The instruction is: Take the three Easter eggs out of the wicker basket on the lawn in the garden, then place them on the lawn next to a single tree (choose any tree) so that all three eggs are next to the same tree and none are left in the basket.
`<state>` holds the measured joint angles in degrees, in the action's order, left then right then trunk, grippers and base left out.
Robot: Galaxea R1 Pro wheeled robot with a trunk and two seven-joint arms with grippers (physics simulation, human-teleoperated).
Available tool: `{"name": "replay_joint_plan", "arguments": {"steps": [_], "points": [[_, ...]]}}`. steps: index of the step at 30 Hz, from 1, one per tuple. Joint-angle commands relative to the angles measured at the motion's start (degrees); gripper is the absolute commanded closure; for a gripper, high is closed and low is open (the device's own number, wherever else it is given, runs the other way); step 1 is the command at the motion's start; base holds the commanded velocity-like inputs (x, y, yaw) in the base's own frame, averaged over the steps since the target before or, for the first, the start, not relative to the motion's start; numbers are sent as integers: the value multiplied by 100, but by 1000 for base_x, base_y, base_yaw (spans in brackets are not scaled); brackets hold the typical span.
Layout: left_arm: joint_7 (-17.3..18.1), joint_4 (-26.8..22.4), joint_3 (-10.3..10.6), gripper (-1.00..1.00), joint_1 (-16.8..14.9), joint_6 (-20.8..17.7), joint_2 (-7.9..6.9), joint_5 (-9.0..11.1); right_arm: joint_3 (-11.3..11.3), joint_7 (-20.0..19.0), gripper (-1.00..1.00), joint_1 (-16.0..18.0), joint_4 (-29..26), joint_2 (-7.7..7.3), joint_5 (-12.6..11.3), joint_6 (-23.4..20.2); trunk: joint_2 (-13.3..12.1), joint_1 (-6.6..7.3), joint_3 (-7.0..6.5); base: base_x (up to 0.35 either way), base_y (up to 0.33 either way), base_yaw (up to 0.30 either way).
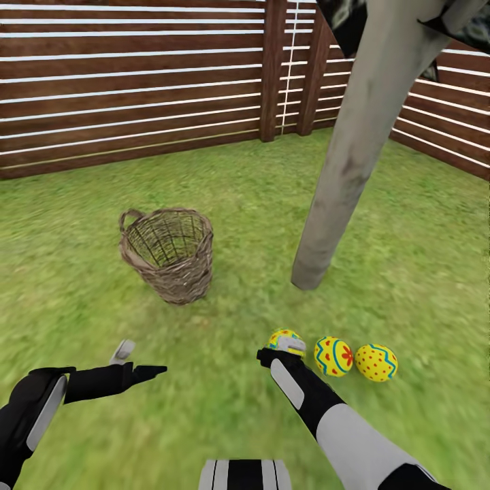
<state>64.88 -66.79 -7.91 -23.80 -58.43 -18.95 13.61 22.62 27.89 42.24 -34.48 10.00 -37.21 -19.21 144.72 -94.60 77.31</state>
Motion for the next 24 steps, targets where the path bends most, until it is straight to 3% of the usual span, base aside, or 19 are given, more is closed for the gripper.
{"name": "replay_joint_plan", "arguments": {"steps": [1,9,24], "points": [[18,-1,-4,-100,-1,-28,-2,2,14,41,-100,4,-6,0,-24,-19,2,4,4,-215,28,0],[24,-1,-9,-100,-1,-37,-4,10,16,41,-100,4,-6,0,-24,-21,2,4,4,-28,4,0],[24,-1,-9,-100,-1,-37,-4,-7,16,41,-100,4,-6,0,-24,-21,-18,42,-328,-124,0,0]]}}
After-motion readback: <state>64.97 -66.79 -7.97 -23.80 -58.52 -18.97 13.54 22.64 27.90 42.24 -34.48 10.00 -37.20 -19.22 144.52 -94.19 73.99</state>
